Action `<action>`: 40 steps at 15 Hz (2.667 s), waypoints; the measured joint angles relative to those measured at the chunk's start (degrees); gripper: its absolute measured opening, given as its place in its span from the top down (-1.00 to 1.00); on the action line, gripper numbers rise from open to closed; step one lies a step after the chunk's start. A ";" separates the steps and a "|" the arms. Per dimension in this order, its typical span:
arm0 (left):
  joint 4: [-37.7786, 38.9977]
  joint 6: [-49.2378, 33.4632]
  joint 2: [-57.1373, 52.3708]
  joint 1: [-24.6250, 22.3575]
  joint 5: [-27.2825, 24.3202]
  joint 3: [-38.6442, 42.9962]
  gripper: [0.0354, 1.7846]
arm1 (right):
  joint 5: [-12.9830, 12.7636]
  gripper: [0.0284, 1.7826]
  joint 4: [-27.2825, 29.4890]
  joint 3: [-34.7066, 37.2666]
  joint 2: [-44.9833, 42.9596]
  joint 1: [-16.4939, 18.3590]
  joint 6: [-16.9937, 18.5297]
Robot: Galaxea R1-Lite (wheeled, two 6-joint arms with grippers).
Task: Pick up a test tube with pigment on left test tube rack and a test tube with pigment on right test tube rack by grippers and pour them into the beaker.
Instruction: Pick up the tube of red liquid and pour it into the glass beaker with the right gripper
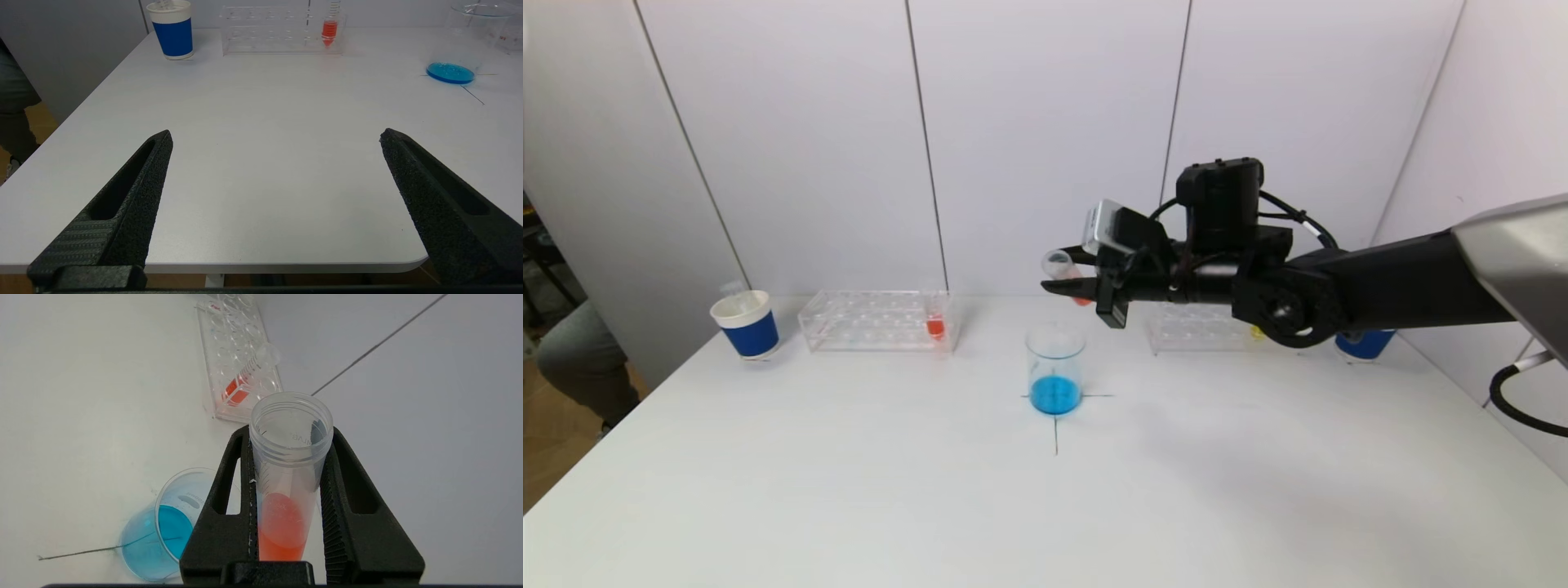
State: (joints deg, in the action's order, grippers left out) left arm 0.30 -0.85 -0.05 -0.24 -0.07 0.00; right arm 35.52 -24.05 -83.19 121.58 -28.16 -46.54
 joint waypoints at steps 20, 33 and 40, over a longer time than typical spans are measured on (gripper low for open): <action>0.02 0.00 0.00 0.00 -0.02 0.00 -0.99 | 8.72 0.47 3.22 -13.69 11.80 4.79 -27.44; 0.02 0.01 0.00 0.00 0.00 0.00 -0.99 | 9.29 0.47 1.89 -16.86 15.86 4.73 -33.11; 0.02 0.01 0.00 0.00 -0.02 0.00 -0.99 | 10.51 0.47 -4.39 -13.99 15.38 4.79 -35.36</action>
State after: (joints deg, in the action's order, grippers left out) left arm 0.33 -0.84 -0.05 -0.24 -0.10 0.00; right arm 46.03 -28.44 -97.18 136.96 -23.37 -81.91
